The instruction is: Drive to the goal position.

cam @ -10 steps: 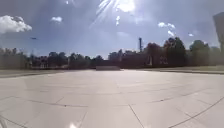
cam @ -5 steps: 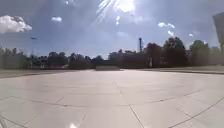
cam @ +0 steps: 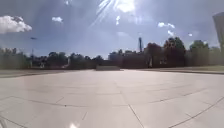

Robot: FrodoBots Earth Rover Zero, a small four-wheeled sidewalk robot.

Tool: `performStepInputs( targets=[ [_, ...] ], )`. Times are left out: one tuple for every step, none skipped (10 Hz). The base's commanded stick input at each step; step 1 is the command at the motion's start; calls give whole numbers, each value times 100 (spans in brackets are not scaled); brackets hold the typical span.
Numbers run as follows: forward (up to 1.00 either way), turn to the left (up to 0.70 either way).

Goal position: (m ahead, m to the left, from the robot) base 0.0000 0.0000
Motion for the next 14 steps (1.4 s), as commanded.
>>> performStepInputs(
  targets=[
    [5, 0],
    [5, 0],
    [5, 0],
    [4, 0],
    [5, 0],
    [5, 0],
    [4, 0],
    [5, 0],
    [4, 0],
    [4, 0],
    [4, 0],
    [5, 0],
    [5, 0],
    [4, 0]
  ],
)
